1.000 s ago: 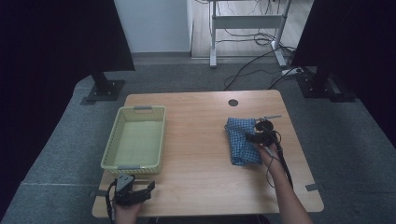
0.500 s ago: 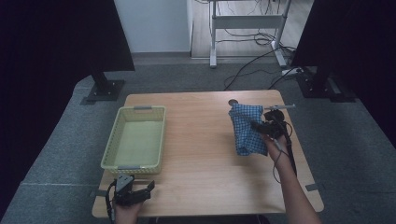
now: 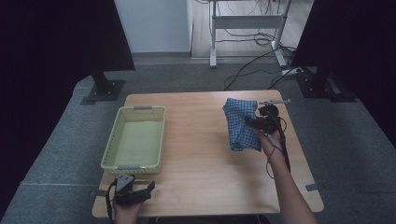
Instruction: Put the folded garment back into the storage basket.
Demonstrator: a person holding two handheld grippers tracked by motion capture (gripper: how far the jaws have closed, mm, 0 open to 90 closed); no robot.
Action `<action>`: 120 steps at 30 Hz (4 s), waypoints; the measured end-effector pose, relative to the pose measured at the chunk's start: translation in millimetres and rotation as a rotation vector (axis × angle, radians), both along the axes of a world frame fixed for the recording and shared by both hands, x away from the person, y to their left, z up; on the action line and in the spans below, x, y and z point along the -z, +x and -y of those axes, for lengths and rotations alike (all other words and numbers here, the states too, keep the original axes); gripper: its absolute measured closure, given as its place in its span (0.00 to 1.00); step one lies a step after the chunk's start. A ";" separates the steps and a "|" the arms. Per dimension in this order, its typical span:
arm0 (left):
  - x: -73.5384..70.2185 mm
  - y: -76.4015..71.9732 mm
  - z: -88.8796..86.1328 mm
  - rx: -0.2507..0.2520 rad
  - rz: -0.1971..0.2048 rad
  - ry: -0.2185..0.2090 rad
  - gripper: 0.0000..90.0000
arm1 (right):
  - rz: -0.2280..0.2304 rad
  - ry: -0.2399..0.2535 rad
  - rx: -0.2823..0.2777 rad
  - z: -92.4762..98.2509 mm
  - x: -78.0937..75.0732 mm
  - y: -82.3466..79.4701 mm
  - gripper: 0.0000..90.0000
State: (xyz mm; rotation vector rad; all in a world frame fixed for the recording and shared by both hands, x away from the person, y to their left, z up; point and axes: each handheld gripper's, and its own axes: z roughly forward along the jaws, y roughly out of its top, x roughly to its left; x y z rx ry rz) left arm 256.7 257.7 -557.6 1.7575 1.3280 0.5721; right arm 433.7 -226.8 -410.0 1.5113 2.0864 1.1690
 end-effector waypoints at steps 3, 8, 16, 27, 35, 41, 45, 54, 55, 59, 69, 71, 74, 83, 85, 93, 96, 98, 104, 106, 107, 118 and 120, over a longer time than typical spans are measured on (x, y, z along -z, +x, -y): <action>0.1 0.1 0.2 0.001 -0.002 0.002 0.07 | 0.001 -0.001 -0.010 -5.3 -1.7 1.4 0.78; 0.2 0.3 0.7 0.007 -0.006 0.005 0.08 | 0.000 -0.003 -0.030 -21.5 -4.4 5.1 0.78; 0.2 0.4 0.5 0.015 -0.005 -0.002 0.07 | -0.009 0.001 -0.059 -45.7 -2.3 10.7 0.78; 0.4 0.1 0.3 0.018 -0.008 -0.004 0.07 | -0.017 0.007 -0.100 -81.7 0.0 19.7 0.78; 0.5 0.1 0.5 0.019 -0.008 -0.005 0.07 | -0.024 0.020 -0.116 -101.9 -1.4 23.5 0.78; 0.4 0.2 0.0 0.020 -0.011 -0.008 0.07 | -0.028 0.020 -0.141 -118.7 -4.0 25.3 0.78; 0.4 0.0 0.4 0.019 -0.010 -0.004 0.08 | -0.025 0.025 -0.160 -130.3 -5.6 26.3 0.78; 0.5 0.1 0.9 0.023 -0.011 -0.003 0.08 | -0.036 0.026 -0.192 -159.4 -7.6 28.8 0.78; 0.5 0.1 0.9 0.023 -0.011 -0.003 0.08 | -0.036 0.026 -0.192 -159.4 -7.6 28.8 0.78; 0.5 0.0 0.7 0.021 -0.012 -0.002 0.08 | -0.038 0.031 -0.213 -172.5 -8.9 29.8 0.78; 0.7 0.3 0.3 0.028 -0.015 -0.005 0.08 | -0.042 0.030 -0.250 -201.6 -11.6 31.1 0.78; 0.7 0.4 0.2 0.028 -0.015 -0.004 0.08 | -0.045 0.034 -0.259 -207.4 -12.1 31.0 0.78; 0.7 0.5 0.4 0.029 -0.016 -0.007 0.08 | -0.044 0.032 -0.277 -218.3 -13.0 30.7 0.78; 0.8 0.8 -0.1 0.034 -0.018 -0.007 0.08 | -0.048 0.035 -0.326 -252.8 -14.4 29.1 0.78; 0.8 0.8 0.1 0.033 -0.019 -0.005 0.08 | -0.047 0.041 -0.332 -259.2 -14.5 28.5 0.78; 0.8 1.1 0.0 0.041 -0.022 -0.008 0.08 | -0.056 0.049 -0.372 -291.1 -13.7 24.9 0.77; 0.8 1.1 -0.3 0.047 -0.022 -0.011 0.08 | -0.061 0.061 -0.390 -302.8 -12.3 22.8 0.77; 0.7 0.9 -0.8 0.048 -0.022 -0.014 0.08 | -0.064 0.062 -0.403 -309.7 -11.0 21.0 0.77; 0.7 0.9 0.1 0.051 -0.022 -0.011 0.08 | -0.063 0.068 -0.417 -330.6 -8.5 16.8 0.77; 0.8 0.9 -0.1 0.052 -0.023 -0.012 0.08 | -0.063 0.062 -0.428 -337.3 -7.5 15.2 0.77; 0.8 0.9 -0.3 0.051 -0.023 -0.014 0.08 | -0.064 0.065 -0.434 -341.6 -6.6 14.3 0.77; 0.8 1.5 -0.4 0.061 -0.027 -0.013 0.08 | -0.063 0.095 -0.441 -362.0 -1.2 12.6 0.77; 0.7 1.6 -0.5 0.063 -0.025 -0.015 0.08 | -0.062 0.100 -0.438 -364.6 -0.5 11.8 0.77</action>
